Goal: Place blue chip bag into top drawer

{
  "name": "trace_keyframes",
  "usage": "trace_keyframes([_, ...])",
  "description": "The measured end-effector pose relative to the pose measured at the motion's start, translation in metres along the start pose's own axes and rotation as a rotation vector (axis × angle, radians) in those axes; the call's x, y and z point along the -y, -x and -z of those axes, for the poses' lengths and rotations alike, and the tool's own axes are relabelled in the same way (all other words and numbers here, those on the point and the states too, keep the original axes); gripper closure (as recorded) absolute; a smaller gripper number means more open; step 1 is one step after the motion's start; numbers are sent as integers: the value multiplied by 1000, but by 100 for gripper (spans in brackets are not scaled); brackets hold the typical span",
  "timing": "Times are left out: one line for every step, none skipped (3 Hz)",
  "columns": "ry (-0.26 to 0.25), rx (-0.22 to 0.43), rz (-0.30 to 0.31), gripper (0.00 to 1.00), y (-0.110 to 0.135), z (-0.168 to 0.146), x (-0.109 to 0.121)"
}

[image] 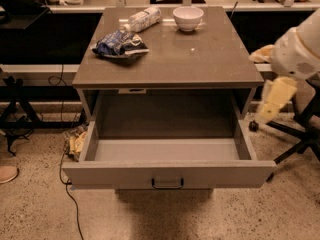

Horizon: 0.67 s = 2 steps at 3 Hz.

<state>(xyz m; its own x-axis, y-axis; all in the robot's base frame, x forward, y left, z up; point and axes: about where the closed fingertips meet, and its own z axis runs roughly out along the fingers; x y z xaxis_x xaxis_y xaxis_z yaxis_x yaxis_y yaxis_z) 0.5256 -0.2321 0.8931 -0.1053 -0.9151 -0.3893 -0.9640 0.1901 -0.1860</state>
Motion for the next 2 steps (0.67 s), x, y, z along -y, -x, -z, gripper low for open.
trace_keyframes([-24, 182, -9, 0, 61, -23, 23])
trace_keyframes([-38, 227, -15, 0, 76, -26, 30])
